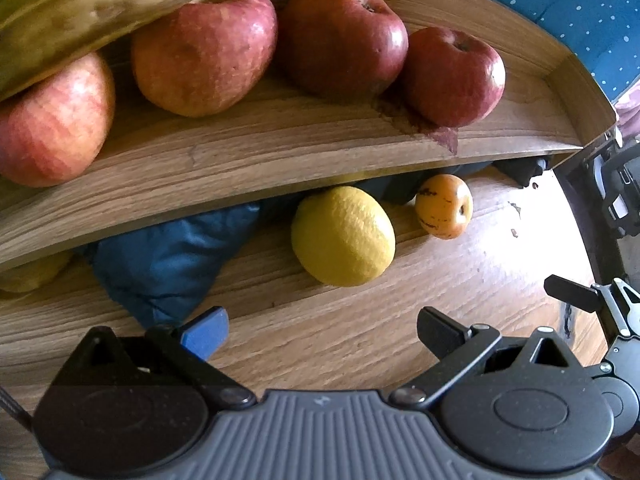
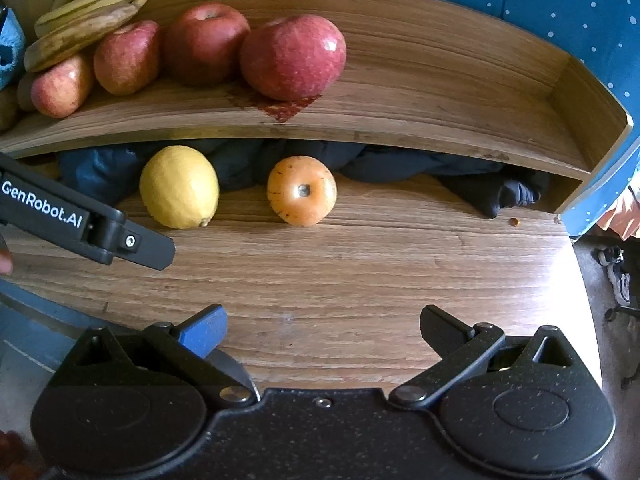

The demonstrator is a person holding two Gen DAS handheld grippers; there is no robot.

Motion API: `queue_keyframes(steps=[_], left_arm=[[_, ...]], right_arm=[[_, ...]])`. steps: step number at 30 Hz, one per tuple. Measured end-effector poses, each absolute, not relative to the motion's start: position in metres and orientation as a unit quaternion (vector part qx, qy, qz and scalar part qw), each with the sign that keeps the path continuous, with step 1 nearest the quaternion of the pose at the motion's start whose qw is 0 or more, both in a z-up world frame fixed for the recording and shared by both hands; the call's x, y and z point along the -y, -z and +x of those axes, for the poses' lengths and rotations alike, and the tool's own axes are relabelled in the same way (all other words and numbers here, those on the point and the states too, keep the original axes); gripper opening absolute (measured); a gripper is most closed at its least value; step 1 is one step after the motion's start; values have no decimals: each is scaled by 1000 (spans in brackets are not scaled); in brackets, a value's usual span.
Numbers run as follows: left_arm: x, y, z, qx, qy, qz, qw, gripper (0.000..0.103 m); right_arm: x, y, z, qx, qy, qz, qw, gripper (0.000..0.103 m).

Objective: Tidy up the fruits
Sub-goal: 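Reach the right gripper toward the spotted pear while the left reaches the lemon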

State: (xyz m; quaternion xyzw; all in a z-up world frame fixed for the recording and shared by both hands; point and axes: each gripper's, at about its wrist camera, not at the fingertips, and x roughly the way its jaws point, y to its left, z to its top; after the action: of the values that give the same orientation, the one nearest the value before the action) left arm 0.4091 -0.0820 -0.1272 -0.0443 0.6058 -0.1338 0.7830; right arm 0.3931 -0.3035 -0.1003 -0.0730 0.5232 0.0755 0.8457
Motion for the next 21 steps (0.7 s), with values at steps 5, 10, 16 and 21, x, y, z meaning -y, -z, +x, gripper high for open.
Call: queue_keyframes(steps=[5, 10, 16, 21], left_arm=[[85, 130, 413, -607, 132, -47, 782, 102], [87, 131, 417, -605, 122, -53, 785, 102], [88, 133, 422, -604, 114, -60, 787, 102], [86, 134, 426, -601, 108, -68, 789, 102]], right_arm=[[306, 104, 397, -518, -72, -72, 849, 102], [308, 108, 403, -516, -72, -69, 851, 102], [311, 111, 410, -511, -76, -60, 854, 102], [311, 113, 414, -509, -82, -59, 855, 102]])
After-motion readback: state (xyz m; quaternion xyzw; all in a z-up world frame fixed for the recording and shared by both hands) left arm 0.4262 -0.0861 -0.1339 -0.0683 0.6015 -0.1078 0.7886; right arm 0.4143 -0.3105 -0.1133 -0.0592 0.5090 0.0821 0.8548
